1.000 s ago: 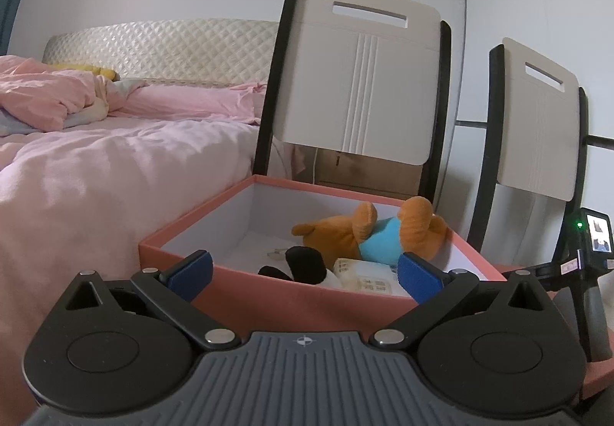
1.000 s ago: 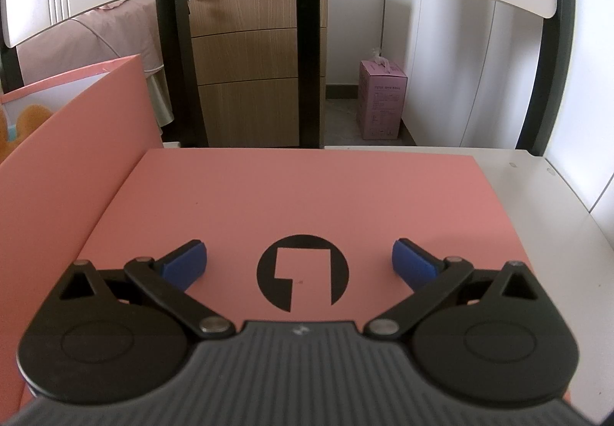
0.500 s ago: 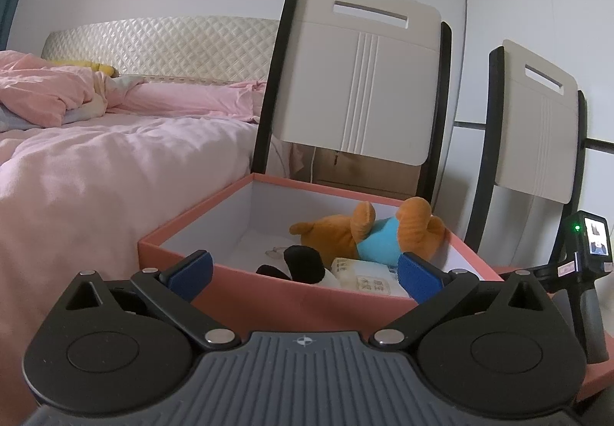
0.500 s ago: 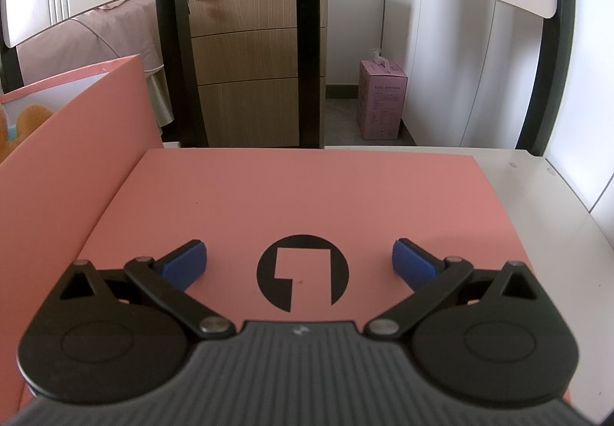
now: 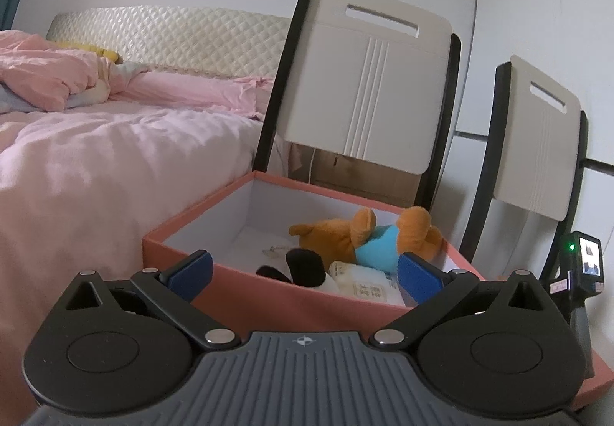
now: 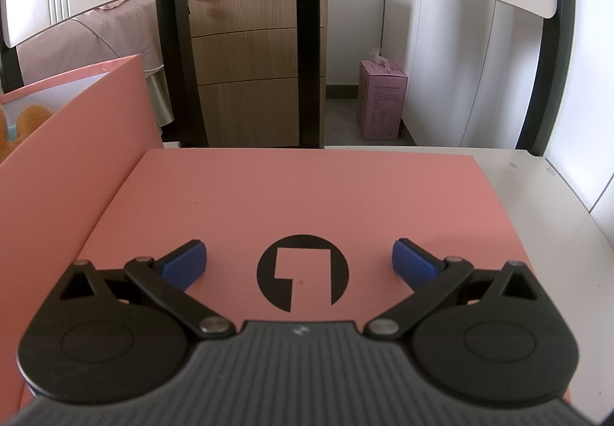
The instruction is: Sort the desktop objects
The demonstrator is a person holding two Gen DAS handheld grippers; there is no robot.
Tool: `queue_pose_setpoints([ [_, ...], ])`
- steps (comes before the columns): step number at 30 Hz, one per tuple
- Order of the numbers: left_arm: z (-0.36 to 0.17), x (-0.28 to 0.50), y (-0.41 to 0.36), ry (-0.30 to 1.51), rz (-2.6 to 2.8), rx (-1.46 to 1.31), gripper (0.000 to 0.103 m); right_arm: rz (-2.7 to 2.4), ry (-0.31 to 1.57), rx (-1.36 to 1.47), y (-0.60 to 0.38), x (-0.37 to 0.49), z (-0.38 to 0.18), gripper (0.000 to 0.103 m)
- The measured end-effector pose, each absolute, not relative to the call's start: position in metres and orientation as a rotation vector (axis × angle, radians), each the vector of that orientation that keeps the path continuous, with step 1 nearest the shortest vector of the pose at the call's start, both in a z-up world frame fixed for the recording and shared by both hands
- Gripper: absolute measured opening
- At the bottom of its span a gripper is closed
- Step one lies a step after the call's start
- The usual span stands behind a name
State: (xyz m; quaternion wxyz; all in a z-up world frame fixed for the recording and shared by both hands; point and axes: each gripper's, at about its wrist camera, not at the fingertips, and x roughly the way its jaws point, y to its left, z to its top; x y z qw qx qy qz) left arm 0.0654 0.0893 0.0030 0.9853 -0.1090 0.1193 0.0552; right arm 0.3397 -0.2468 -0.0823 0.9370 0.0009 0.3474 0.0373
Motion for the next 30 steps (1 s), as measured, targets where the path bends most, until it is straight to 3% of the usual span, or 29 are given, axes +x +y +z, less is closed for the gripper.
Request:
queue_pose_setpoints([
  [30,0.007,0.064,0.088,0.244,0.101,-0.232,0.103,0.076,0.71,0.002,-0.247,0.34,-0.082,0.103],
])
